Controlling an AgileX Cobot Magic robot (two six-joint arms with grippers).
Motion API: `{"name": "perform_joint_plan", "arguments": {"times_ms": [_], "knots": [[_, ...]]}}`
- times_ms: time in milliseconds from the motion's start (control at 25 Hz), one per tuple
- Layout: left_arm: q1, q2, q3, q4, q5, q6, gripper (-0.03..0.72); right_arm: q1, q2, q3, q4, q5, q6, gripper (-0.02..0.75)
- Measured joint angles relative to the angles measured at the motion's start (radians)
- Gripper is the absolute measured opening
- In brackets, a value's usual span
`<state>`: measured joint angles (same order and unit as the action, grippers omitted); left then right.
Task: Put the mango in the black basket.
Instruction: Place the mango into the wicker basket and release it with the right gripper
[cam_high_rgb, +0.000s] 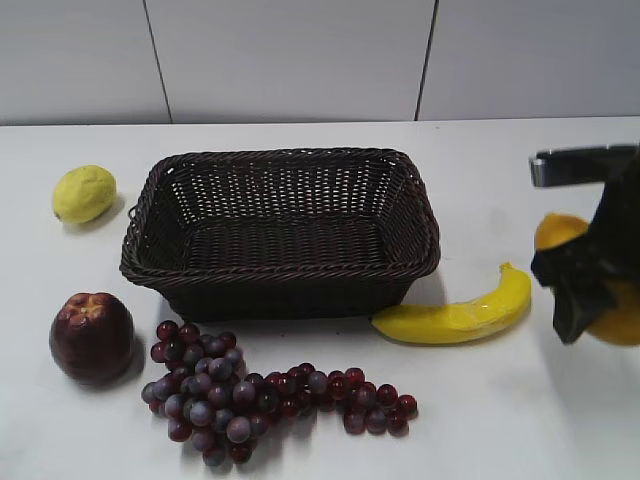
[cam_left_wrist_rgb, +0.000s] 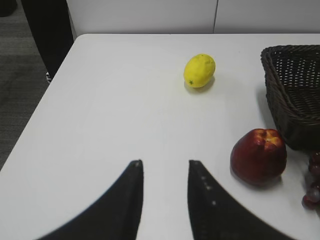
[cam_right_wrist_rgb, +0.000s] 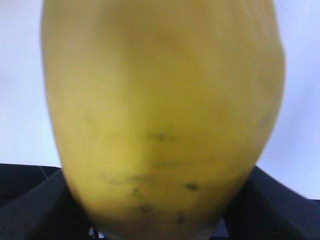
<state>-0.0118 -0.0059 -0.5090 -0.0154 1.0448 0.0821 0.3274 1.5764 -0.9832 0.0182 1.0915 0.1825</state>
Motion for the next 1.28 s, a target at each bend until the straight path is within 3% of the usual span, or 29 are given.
{"name": "perform_joint_plan", "arguments": {"times_ms": [320, 440, 640, 1040, 1280], "knots": [[0.0, 0.0, 0.0, 0.0, 0.0, 0.0, 0.24, 0.0, 0.097, -0.468, -0.001, 0.114, -0.058, 0.505], [0.0, 0.0, 0.0, 0.0, 0.0, 0.0, 0.24, 0.002, 0.202, -0.61, 0.064, 0.119, -0.085, 0.505], [0.0, 0.0, 0.0, 0.0, 0.0, 0.0, 0.24, 0.083, 0.388, -0.801, 0.102, 0.12, -0.113, 0.505], [0.0, 0.0, 0.0, 0.0, 0.0, 0.0, 0.24, 0.317, 0.673, -0.981, 0.055, 0.12, -0.134, 0.505], [0.0, 0.0, 0.0, 0.0, 0.0, 0.0, 0.24, 0.37, 0.767, -0.989, 0.012, 0.113, -0.135, 0.505]]}}
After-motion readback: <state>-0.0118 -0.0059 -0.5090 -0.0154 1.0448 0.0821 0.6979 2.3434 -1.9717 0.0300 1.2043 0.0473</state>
